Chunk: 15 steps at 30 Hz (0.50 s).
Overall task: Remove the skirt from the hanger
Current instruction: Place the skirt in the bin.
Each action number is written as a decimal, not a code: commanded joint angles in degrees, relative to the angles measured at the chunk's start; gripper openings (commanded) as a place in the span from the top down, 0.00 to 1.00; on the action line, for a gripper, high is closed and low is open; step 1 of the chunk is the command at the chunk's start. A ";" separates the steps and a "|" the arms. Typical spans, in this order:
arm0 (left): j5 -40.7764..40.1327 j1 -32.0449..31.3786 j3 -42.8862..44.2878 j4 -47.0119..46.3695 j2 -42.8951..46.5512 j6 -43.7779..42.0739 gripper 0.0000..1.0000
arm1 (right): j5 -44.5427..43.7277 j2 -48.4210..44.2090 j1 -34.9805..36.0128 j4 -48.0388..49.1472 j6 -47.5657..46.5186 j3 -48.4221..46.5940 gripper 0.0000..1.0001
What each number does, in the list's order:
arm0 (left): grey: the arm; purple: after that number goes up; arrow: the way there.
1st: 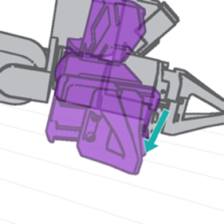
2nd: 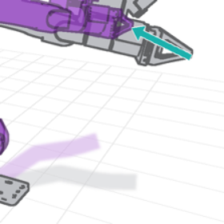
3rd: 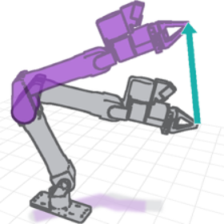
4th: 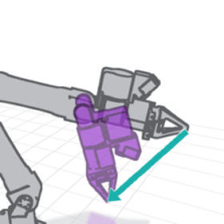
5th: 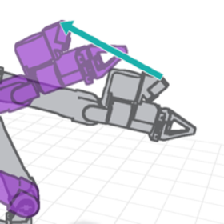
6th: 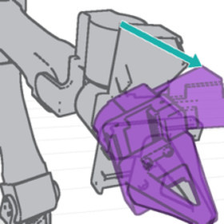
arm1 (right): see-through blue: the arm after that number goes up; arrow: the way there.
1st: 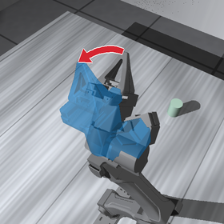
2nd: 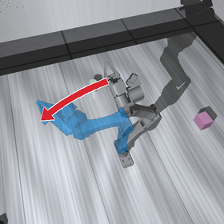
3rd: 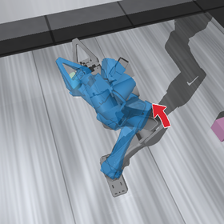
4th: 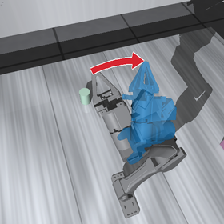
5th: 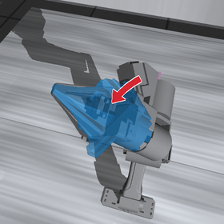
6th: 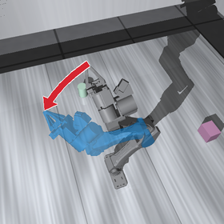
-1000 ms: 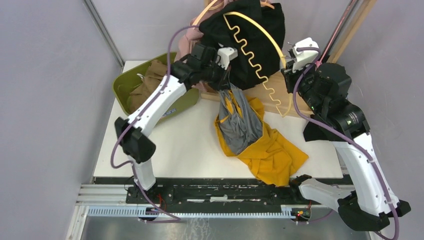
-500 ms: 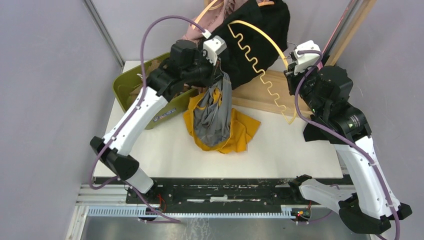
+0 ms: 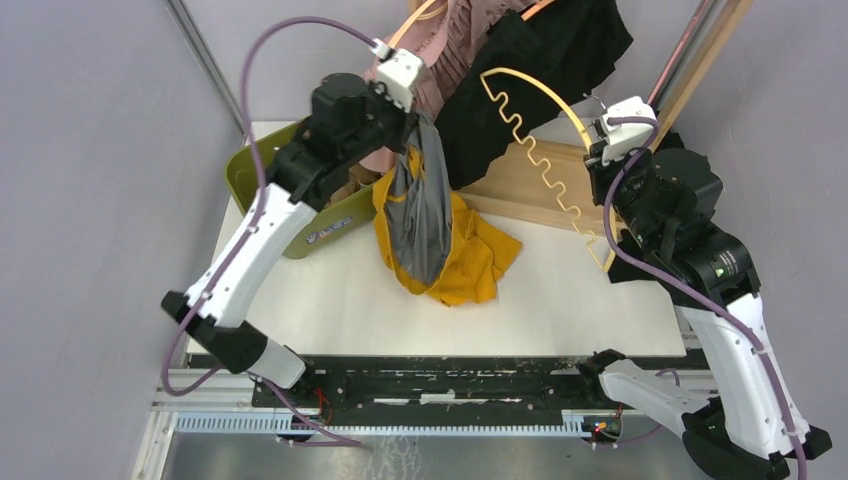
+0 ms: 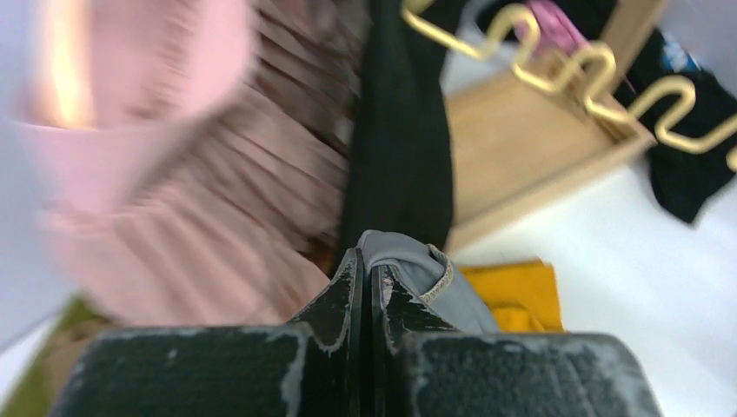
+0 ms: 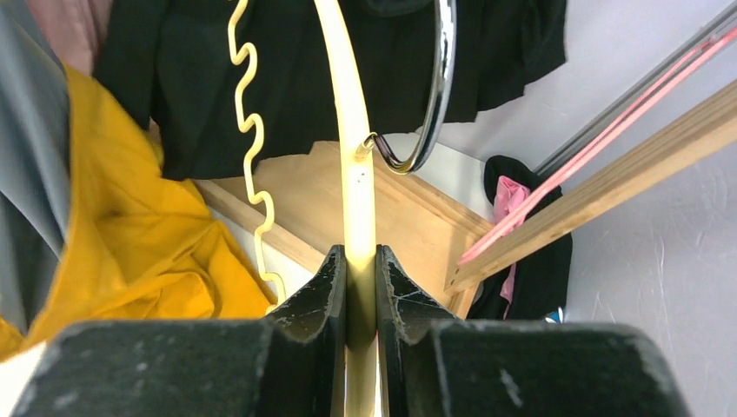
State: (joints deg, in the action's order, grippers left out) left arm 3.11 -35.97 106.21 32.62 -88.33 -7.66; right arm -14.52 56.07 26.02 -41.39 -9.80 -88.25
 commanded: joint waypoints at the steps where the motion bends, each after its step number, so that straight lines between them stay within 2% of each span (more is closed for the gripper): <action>1: -12.23 0.53 3.82 -19.02 8.90 -6.67 0.97 | -2.66 -2.11 -0.06 0.75 -0.79 -1.58 0.99; 7: -15.32 4.54 12.18 -22.71 4.54 -10.64 0.97 | -4.68 -3.72 -0.12 -0.64 1.01 0.63 0.99; 12: -9.45 14.95 20.79 -24.86 -1.85 -4.26 0.97 | -6.16 -4.82 -0.03 -1.77 1.38 2.11 0.99; 15: -8.86 19.90 27.27 -26.41 -5.97 -2.52 0.97 | -6.52 -5.11 -0.10 -1.44 1.73 2.56 0.99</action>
State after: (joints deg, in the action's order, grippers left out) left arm -6.92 -21.87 125.29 15.53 -90.45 -13.26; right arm -18.63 52.10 26.02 -46.37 -9.26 -85.76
